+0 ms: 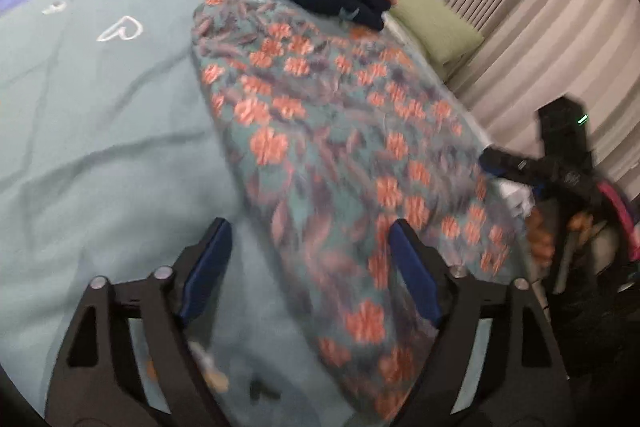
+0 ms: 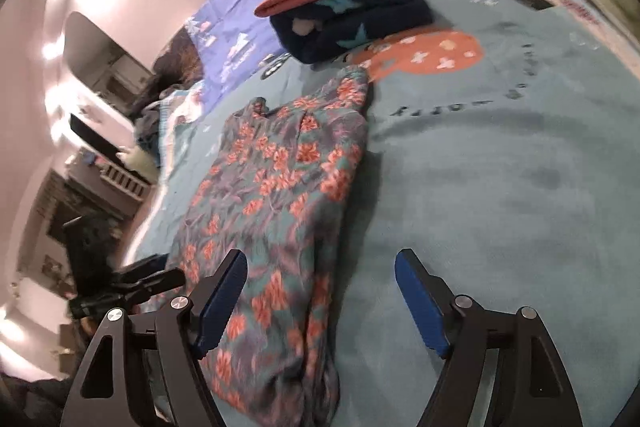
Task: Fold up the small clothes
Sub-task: 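Move both open tools to the sides of the folded floral shirt, then grasp the folded floral shirt with both tools and lift it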
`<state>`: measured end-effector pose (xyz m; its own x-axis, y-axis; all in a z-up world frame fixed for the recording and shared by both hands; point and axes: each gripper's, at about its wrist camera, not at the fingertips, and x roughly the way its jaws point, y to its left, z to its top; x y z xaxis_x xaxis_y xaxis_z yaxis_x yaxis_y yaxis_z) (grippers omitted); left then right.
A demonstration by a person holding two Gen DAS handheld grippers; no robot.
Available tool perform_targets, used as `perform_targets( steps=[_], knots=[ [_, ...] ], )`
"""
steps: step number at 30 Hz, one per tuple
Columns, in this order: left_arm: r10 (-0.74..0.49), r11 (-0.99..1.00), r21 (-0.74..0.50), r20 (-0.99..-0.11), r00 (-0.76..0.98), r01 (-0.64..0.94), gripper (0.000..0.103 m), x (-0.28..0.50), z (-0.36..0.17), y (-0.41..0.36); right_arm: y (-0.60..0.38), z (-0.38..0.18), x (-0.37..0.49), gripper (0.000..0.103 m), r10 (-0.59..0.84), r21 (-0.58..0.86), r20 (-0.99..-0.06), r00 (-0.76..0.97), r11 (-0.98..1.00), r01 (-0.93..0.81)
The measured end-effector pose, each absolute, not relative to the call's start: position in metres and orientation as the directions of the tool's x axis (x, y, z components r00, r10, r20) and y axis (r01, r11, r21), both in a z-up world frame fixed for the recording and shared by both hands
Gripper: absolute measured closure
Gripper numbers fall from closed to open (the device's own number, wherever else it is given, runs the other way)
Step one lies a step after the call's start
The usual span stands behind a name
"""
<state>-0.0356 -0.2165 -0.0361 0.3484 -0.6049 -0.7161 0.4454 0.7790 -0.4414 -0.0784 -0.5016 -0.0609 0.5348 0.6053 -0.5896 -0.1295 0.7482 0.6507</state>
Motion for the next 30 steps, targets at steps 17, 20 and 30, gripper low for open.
perform_targets(
  steps=[17, 20, 30],
  knots=[
    [-0.734, 0.641, -0.531, -0.636, 0.239, 0.555, 0.02, 0.049, -0.041, -0.249, -0.469, -0.071, 0.029, 0.037, 0.685, 0.616, -0.567, 0.458, 0.722, -0.317],
    [-0.72, 0.651, -0.505, -0.647, 0.251, 0.566, 0.033, 0.057, -0.042, -0.255, -0.472, -0.075, 0.039, 0.057, 0.678, 0.625, -0.571, 0.463, 0.725, -0.291],
    [-0.652, 0.722, -0.425, -0.681, 0.333, 0.546, 0.085, 0.064, -0.041, -0.254, -0.474, -0.068, 0.032, 0.087, 0.647, 0.588, -0.581, 0.494, 0.753, -0.295]
  ],
)
